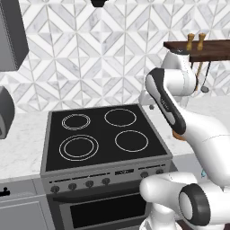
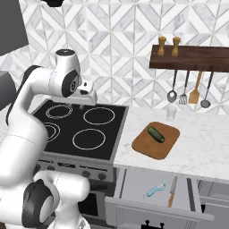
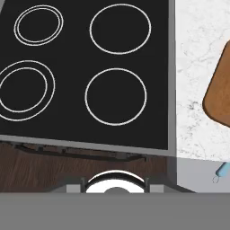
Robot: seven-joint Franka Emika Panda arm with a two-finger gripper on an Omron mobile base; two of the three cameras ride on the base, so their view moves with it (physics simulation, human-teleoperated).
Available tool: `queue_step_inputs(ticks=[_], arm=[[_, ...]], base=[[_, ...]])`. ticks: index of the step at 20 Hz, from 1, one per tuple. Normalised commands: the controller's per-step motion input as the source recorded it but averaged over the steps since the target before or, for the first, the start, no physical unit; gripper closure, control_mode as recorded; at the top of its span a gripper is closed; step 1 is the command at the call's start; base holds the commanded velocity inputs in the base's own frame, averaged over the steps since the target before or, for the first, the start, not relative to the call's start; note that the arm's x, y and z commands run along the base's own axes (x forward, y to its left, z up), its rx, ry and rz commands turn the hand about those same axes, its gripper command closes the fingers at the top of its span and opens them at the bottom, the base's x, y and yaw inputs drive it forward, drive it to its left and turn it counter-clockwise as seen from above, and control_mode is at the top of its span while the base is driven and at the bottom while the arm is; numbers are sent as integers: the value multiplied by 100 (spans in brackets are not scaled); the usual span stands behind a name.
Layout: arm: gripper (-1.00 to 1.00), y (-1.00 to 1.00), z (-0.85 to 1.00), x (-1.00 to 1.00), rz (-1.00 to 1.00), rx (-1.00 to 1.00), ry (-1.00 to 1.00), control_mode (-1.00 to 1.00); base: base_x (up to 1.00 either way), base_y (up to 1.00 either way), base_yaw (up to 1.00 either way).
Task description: Place the appropriate cutting tool for cutting the cucumber skin on the cutting board.
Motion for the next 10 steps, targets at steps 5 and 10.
queue_step_inputs(ticks=[5,10], arm=[[-100,-13,-6,-3,-3,0,0,-100],[-100,-64,-14,0,-1,-1,0,-100]], base=[[0,0,0],[0,0,0]])
